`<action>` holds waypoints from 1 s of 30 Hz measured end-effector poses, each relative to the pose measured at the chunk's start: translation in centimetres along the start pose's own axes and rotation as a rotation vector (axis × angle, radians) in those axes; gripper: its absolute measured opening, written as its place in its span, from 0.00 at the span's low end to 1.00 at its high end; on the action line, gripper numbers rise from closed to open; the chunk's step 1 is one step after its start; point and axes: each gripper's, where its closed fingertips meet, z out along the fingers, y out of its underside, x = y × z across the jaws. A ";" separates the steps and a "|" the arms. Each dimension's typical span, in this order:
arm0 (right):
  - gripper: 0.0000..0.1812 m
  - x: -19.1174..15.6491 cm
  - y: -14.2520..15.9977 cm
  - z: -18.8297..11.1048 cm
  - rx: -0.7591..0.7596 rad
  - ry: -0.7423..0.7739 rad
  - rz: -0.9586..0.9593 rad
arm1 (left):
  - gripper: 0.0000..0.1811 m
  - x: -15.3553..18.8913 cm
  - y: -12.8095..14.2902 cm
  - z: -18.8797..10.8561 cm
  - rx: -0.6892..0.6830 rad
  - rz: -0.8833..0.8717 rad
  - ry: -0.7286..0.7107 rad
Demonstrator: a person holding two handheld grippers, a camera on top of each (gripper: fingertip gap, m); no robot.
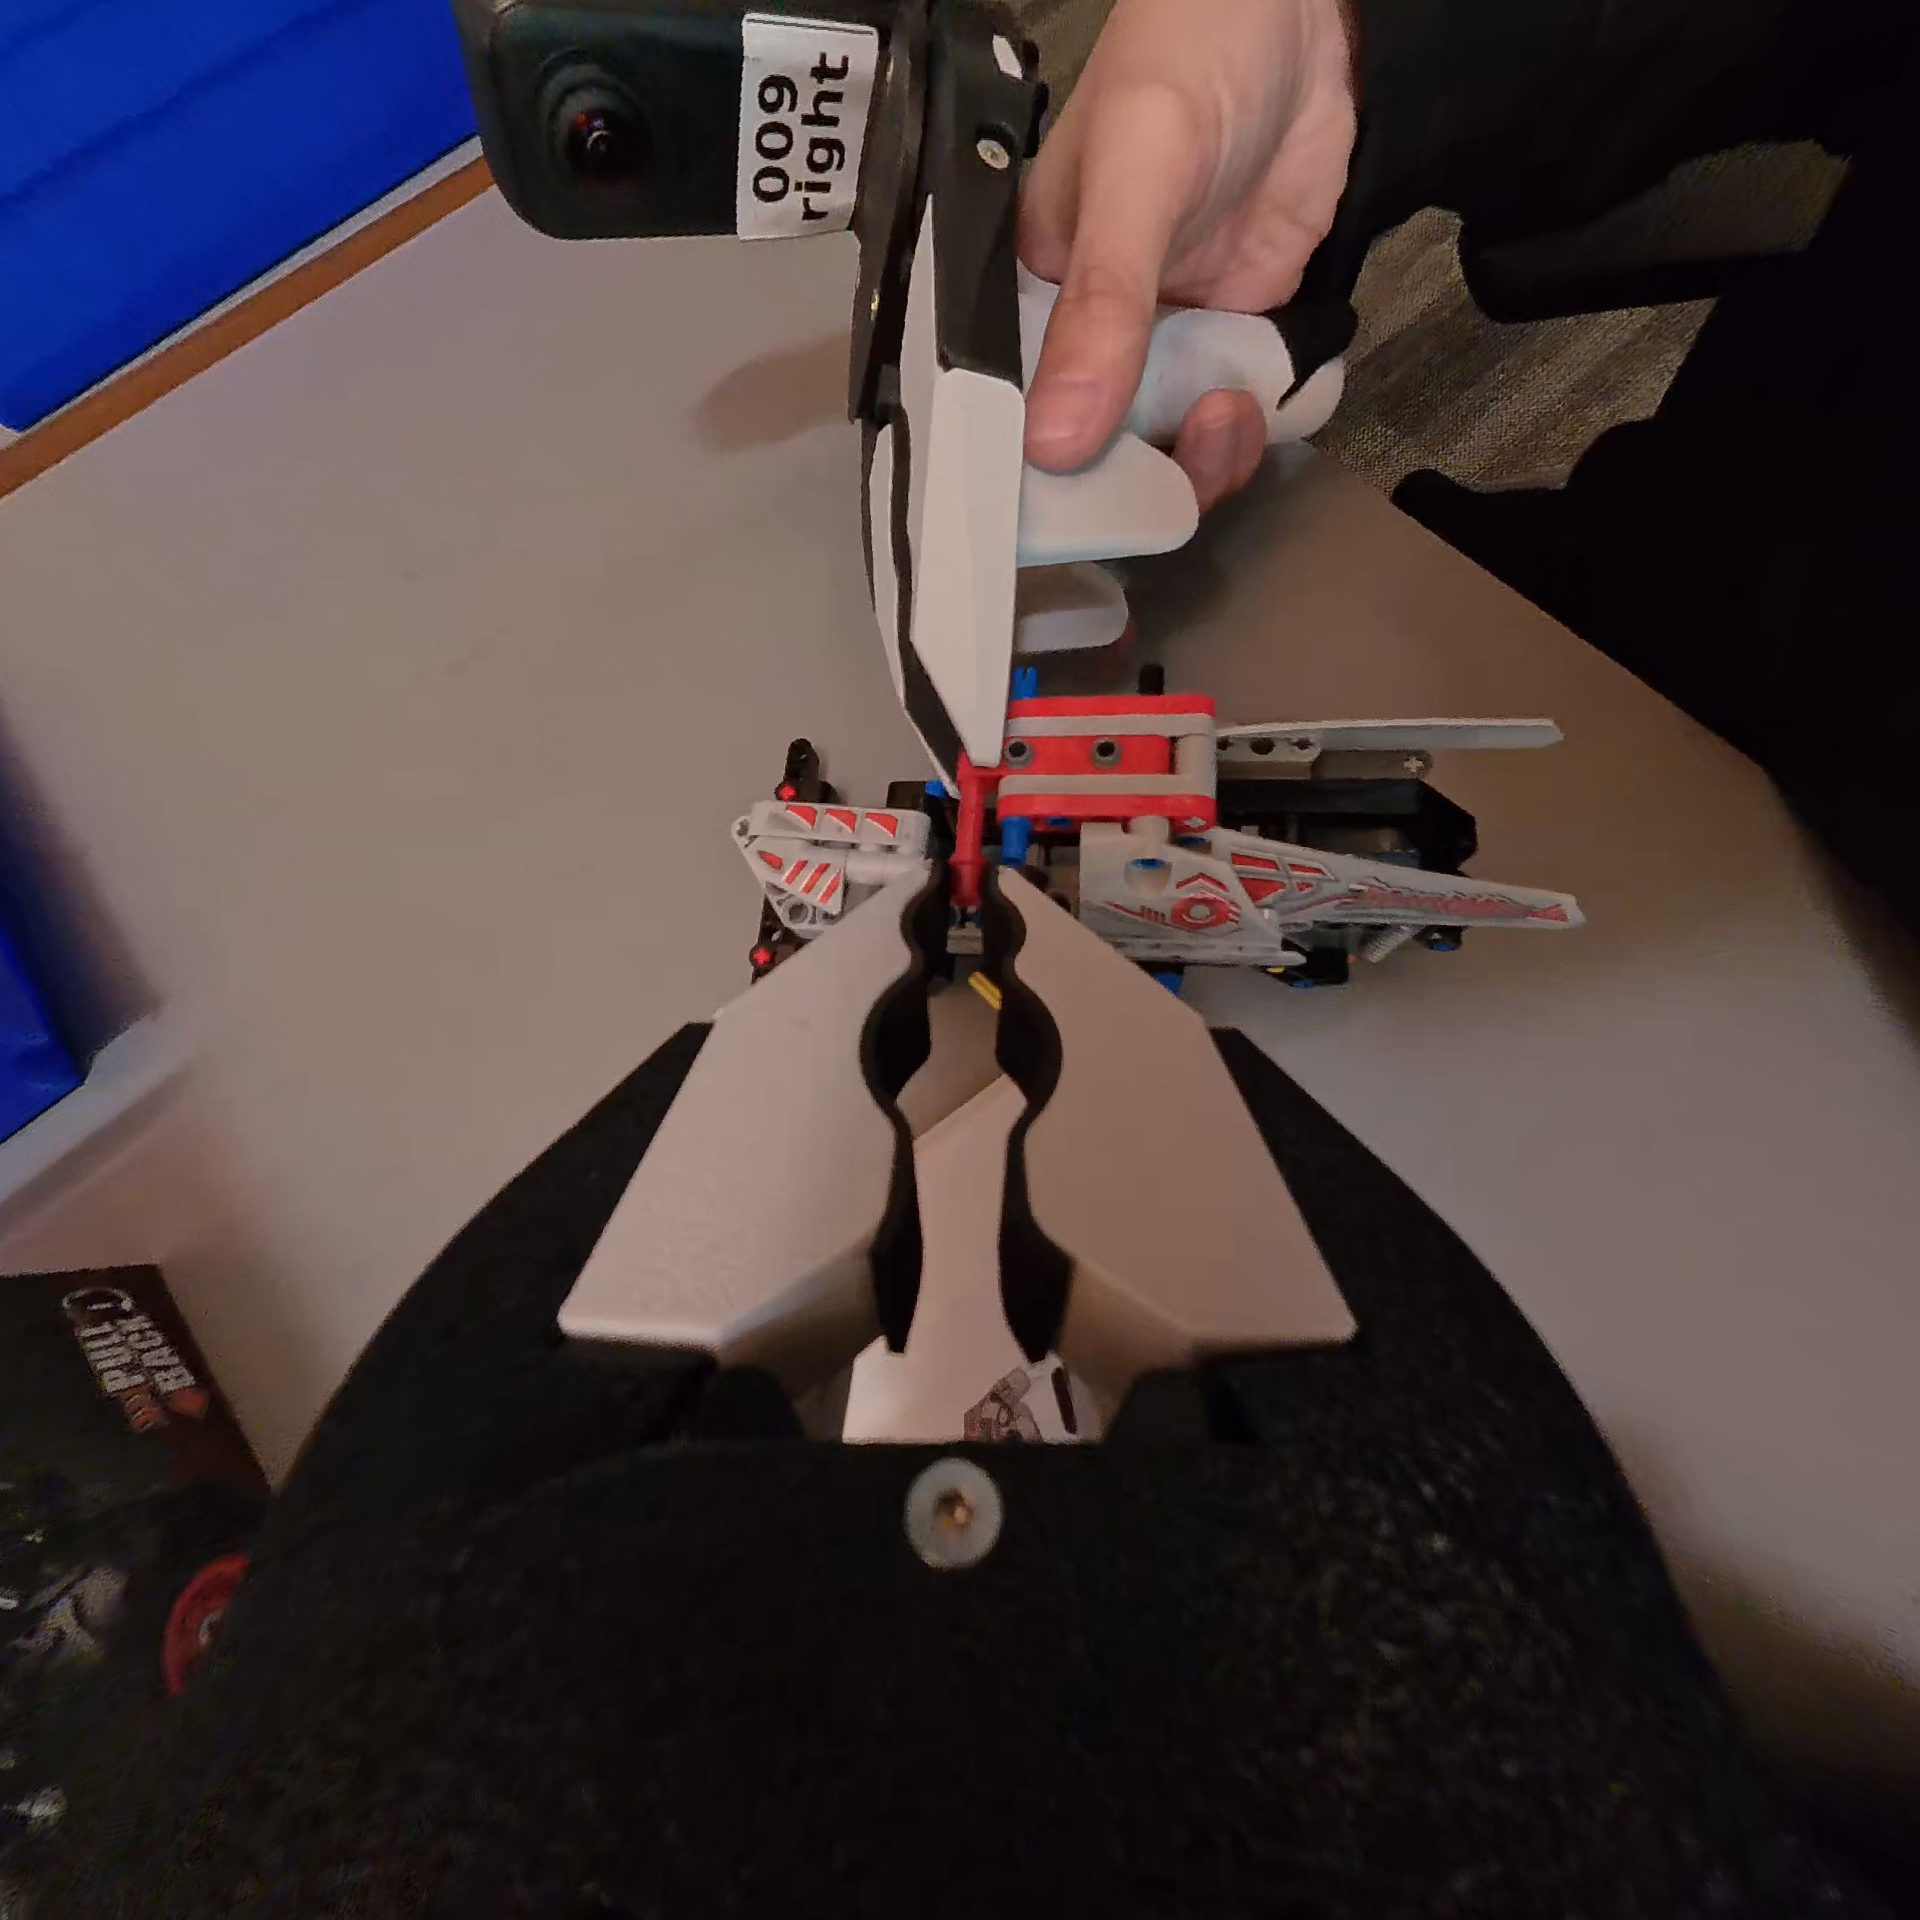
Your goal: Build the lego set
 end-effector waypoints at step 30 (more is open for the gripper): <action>0.05 -0.4 1.4 -0.2 0.206 0.072 0.208 | 0.02 0.7 -0.7 0.6 0.007 0.047 -0.004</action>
